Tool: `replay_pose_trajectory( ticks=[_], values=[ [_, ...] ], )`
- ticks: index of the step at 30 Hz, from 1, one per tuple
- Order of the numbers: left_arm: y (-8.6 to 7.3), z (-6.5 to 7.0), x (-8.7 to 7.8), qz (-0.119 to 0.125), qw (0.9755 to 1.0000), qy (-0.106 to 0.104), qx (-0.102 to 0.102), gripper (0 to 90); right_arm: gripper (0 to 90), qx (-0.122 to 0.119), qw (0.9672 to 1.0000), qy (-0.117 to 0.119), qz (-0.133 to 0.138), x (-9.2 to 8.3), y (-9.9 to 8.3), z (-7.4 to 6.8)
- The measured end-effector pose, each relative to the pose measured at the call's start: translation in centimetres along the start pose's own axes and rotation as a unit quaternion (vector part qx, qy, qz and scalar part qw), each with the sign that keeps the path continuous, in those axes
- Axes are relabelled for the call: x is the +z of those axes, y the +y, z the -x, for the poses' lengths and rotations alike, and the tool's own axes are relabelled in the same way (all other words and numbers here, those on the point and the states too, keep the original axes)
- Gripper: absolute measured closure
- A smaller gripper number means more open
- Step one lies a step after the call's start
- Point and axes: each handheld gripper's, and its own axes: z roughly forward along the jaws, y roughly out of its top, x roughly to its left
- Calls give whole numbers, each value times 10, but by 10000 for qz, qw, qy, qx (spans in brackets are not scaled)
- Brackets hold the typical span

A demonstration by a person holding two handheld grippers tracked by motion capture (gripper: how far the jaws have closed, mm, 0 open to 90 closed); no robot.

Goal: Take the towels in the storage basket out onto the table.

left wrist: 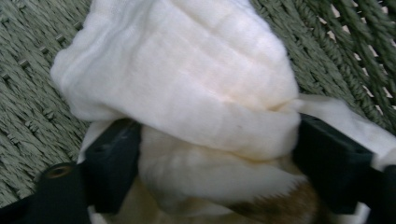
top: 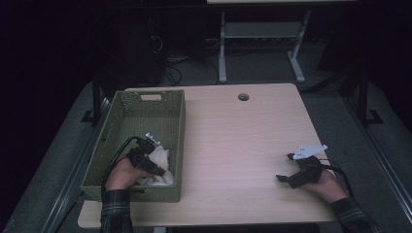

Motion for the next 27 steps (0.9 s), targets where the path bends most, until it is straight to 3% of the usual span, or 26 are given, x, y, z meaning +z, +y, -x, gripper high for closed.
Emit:
replay_pose_trajectory(
  ticks=[1, 3, 8, 11, 14, 15, 16, 22, 27],
  values=[
    [0, 1, -1, 15, 10000, 13, 65, 345, 19, 1, 10000, 0, 0, 0, 0, 0],
    [0, 3, -3, 12, 9997, -207, 159, 502, 19, 1, 10000, 0, -3, 0, 0, 0],
    [2, 4, -6, 24, 9993, -288, 231, 653, 19, 1, 10000, -2, 0, 0, 0, 0],
    [2, 2, -12, 215, 9994, -219, 129, 673, 19, 8, 10000, -6, 0, 0, 0, 0],
    [2, 2, -21, 568, 9980, -281, 37, 681, 19, 30, 10000, -9, -7, 0, 0, 0],
    [2, 1, -24, 625, 9975, -302, 111, 683, 19, 54, 10000, -8, -15, 0, 0, 0],
    [1, 2, -26, 777, 9964, -340, 20, 683, 19, 53, 10000, -9, -14, 0, 0, 0],
    [1, 1, -42, 1293, 9909, -363, 105, 683, 19, 55, 10000, -11, -15, 0, 1, 0],
    [-1, 1, -55, 1728, 9842, -369, 72, 682, 19, 58, 10000, -11, -16, 0, 1, 0]
  ],
)
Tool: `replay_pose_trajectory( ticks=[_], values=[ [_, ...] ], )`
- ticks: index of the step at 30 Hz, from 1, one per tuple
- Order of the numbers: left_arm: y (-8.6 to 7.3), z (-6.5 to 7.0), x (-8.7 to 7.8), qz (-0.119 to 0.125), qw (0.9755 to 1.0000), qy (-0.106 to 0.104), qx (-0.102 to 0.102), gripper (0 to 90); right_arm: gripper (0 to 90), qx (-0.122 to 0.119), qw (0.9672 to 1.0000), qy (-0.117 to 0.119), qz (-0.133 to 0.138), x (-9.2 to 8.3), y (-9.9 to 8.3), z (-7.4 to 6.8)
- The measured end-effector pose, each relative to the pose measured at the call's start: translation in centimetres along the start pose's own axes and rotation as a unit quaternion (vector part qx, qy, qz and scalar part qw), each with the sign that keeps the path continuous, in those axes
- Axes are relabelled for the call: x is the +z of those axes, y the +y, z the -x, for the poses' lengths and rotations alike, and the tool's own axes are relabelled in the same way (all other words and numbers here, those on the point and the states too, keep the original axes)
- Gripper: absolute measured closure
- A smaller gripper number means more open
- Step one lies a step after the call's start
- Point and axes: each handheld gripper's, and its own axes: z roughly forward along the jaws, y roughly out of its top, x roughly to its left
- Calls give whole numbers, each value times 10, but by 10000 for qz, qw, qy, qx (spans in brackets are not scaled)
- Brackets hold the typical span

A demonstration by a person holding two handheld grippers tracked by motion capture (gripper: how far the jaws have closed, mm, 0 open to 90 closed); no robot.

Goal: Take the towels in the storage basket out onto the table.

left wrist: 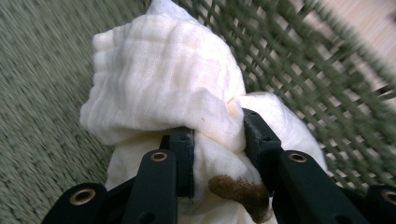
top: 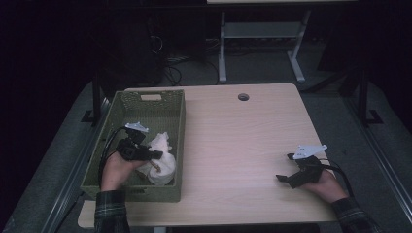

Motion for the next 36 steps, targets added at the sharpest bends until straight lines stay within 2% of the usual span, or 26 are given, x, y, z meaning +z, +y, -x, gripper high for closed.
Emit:
replay_pose_trajectory(
  ticks=[3, 7, 13, 20, 26, 31, 32, 33, 36],
  values=[
    [2, 1, -9, 246, 9997, 41, 44, 680, 19, -25, 10000, 0, 7, 0, 0, 0],
    [6, 3, -18, 440, 9990, 50, 117, 683, 19, -5, 10000, 0, 1, 0, 0, 0],
    [10, 7, -31, 775, 9966, 129, 247, 685, 19, -7, 10000, 0, 1, 0, 0, 0],
    [15, 9, -45, 1259, 9915, 153, 291, 690, 19, -5, 10000, -1, 1, 0, 0, 0],
    [22, 14, -53, 1506, 9878, 45, 402, 694, 19, -4, 10000, 0, 1, 0, 0, 0],
    [31, 22, -58, 1689, 9842, -56, 525, 697, 19, -1, 10000, 2, -1, 0, 0, 0],
    [33, 24, -59, 1714, 9836, -71, 555, 697, 19, -60, 10000, -7, 22, 0, 0, 1],
    [34, 25, -59, 1746, 9830, -88, 564, 697, 19, 3, 10000, 0, 1, 0, 0, 0],
    [40, 31, -59, 1851, 9806, -190, 618, 697, 19, -8, 10000, 0, 3, 0, 0, 0]
  ],
)
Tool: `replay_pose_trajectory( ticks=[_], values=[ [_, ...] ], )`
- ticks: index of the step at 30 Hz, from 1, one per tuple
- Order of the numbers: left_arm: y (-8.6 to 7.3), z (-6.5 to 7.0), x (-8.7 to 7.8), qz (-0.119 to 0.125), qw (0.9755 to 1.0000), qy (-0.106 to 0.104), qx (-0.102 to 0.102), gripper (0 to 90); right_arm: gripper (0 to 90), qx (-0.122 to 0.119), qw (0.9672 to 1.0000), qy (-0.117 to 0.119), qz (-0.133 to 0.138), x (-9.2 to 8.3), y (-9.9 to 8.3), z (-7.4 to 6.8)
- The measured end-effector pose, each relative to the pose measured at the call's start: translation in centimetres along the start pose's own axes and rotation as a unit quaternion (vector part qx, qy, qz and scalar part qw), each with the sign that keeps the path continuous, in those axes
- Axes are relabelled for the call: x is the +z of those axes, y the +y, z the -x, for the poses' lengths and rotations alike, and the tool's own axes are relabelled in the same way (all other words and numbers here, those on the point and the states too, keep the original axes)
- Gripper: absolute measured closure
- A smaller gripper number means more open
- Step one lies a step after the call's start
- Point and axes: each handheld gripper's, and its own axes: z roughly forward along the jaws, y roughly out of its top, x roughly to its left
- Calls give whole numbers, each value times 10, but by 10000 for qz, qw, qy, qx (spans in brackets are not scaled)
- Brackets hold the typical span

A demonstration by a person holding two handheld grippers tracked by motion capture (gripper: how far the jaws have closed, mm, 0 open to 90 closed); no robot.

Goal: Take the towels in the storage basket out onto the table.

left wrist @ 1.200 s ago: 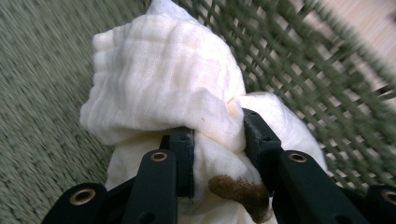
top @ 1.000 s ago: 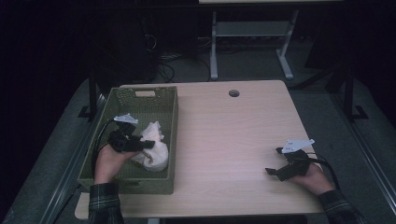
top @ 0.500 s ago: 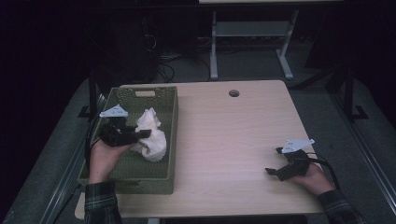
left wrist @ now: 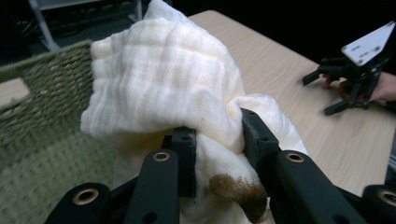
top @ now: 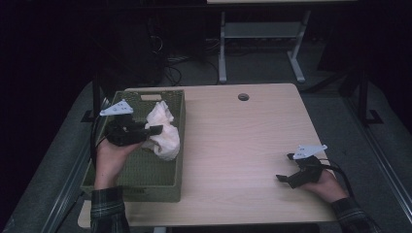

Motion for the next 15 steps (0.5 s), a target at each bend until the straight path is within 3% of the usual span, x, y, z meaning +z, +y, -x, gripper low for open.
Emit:
replay_pose_trajectory(
  ticks=[15],
  values=[
    [23, 26, 18, 199, 9987, -395, 271, 697, 19, -18, 10000, 0, 6, 0, 0, 0]
  ],
)
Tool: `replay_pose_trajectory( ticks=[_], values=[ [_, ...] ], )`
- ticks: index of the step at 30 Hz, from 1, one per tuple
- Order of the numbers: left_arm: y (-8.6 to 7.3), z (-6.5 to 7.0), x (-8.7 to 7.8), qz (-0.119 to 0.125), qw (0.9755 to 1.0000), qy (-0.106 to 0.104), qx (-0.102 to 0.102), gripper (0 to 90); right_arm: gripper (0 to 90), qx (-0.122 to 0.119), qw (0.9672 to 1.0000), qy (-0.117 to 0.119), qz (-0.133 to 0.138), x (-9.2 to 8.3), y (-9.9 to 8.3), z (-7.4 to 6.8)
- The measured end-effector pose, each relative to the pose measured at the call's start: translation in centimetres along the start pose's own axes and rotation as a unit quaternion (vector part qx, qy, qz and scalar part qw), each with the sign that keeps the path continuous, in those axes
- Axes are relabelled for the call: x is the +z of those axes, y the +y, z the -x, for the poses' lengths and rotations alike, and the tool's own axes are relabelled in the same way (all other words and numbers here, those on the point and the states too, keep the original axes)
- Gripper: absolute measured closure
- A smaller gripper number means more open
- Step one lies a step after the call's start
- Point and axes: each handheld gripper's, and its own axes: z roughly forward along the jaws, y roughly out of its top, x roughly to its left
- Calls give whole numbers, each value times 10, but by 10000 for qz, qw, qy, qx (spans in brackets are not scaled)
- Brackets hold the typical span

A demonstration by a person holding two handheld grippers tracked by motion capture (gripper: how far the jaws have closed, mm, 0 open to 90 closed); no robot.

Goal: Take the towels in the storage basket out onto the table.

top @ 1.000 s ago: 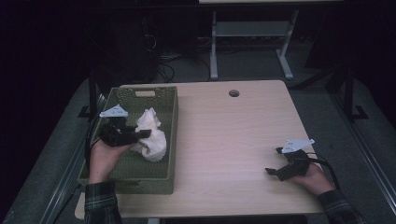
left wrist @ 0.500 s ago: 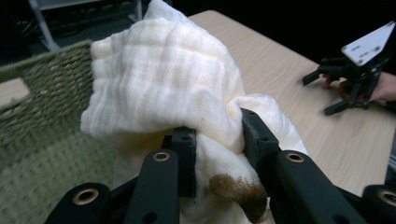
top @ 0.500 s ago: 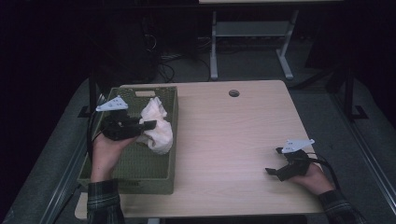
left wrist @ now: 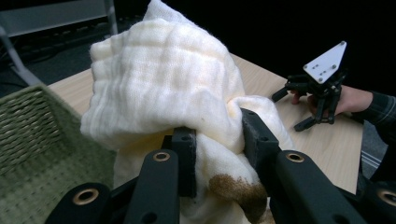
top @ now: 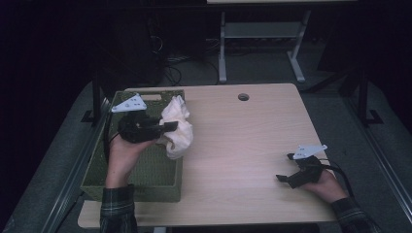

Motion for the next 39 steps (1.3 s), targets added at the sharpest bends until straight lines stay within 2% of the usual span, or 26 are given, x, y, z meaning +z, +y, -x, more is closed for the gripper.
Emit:
replay_pose_trajectory(
  ticks=[18, 24, 39],
  values=[
    [21, 16, 36, 162, 9993, -303, 156, 702, 19, 15, 10000, -1, -5, 0, 0, 0],
    [26, 22, 52, 153, 9986, -451, 217, 702, 19, -4, 10000, -1, 2, 0, 0, 0],
    [37, 41, 86, 236, 9969, -659, 363, 704, 19, 23, 10000, 0, -7, 0, 0, 0]
  ],
)
